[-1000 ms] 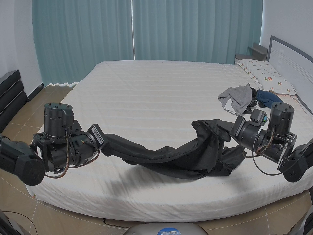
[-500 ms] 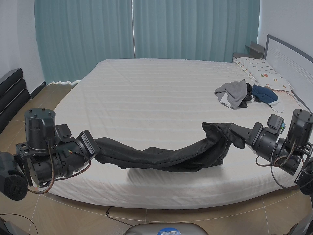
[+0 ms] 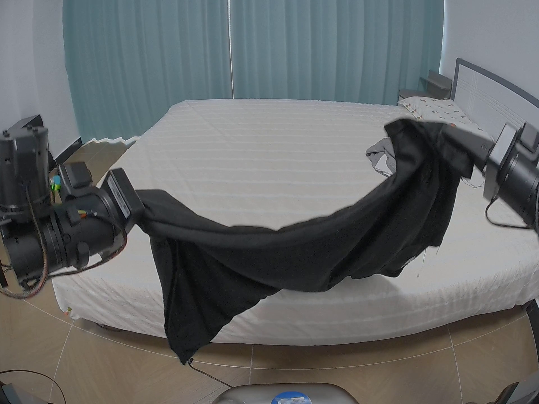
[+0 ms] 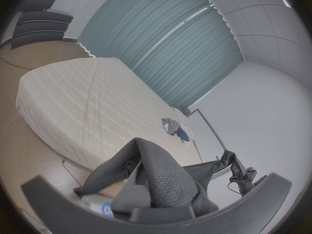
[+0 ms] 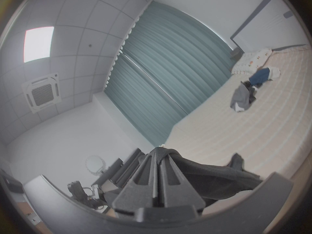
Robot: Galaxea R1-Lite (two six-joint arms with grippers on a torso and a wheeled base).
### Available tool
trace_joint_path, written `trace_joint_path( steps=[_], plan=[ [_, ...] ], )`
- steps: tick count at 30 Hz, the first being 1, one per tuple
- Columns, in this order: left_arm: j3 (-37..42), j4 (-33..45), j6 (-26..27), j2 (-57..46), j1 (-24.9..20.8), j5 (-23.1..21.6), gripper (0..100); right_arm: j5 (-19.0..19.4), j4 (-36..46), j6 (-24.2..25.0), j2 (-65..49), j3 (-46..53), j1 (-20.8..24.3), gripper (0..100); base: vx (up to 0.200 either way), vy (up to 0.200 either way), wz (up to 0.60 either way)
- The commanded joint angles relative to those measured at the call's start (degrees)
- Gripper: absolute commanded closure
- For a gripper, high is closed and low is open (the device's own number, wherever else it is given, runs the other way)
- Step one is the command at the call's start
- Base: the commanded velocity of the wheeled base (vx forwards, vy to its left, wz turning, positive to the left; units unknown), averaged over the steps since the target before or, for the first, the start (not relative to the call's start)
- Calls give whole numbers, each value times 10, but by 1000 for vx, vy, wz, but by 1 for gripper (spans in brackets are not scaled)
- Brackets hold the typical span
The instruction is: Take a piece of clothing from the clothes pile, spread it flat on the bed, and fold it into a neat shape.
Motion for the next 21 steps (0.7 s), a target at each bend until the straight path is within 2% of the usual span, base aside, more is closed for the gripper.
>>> trace_joint_path(
  steps=[1,5,10,17,21],
  plan=[
    [-130,73,0,27,7,1,100,5,98,0,15,-175,-35,100,0,0,0],
    [-169,74,-2,73,29,-4,100,1,107,0,80,-268,-59,100,0,0,0],
    [-225,73,-3,140,44,-5,100,-9,109,0,155,-340,-62,100,0,0,0],
    [-277,72,-5,227,71,-8,100,-10,91,0,260,-350,-63,100,200,0,0],
    [-287,68,-5,263,81,-8,100,-8,22,-1,317,-350,-69,100,200,0,0]
  ],
)
